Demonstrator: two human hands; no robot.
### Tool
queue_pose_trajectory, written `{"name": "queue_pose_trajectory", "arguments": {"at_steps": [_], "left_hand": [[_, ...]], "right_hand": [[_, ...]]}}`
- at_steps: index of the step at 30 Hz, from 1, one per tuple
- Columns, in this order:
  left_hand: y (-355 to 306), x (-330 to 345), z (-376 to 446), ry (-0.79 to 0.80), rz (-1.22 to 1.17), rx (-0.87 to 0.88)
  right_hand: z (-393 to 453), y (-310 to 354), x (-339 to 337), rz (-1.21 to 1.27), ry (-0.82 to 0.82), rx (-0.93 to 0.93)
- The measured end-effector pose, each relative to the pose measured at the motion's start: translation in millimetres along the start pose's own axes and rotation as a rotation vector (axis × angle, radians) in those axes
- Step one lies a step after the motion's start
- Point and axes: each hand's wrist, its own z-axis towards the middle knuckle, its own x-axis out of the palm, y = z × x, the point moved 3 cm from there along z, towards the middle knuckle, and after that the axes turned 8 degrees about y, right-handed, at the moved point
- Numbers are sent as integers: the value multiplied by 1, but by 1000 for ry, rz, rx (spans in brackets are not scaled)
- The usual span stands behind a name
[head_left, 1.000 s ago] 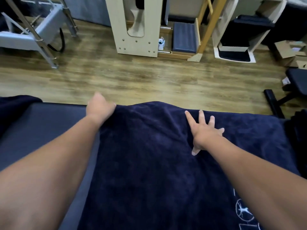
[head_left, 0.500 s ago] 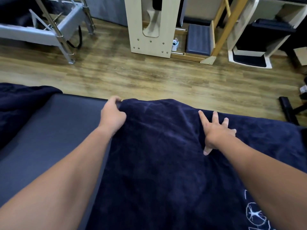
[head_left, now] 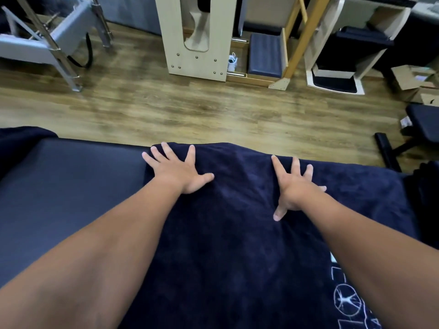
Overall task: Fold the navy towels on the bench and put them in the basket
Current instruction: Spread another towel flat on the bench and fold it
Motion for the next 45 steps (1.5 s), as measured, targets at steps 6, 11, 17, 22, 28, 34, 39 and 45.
{"name": "queue_pose_trajectory", "arguments": {"at_steps": [6,11,17,22,28,34,39,45], "left_hand": [[-78,15,-42,-51,-15,386],[-85,14,-31,36,-51,313],[-92,33,-32,-23,-125,323],[-93,34,-29,-27,-150,322],[-91,36,-30,-27,-177,306],[-98,27,-30,24,-133,283],[-101,26,-30,40,-117,278],[-100,27,-28,47,-98,269]], "right_hand": [[7,-6,-5,-36,5,-22],[16,-20,-8,26,3,-173],[56,-14,-47,362,-219,-274],[82,0,-65,119,-101,-317],[83,-20,-103,147,-403,-318],[94,-27,-84,163,-243,-309],[94,-40,-79,99,-68,-263],[87,-53,-105,168,-61,-286]]}}
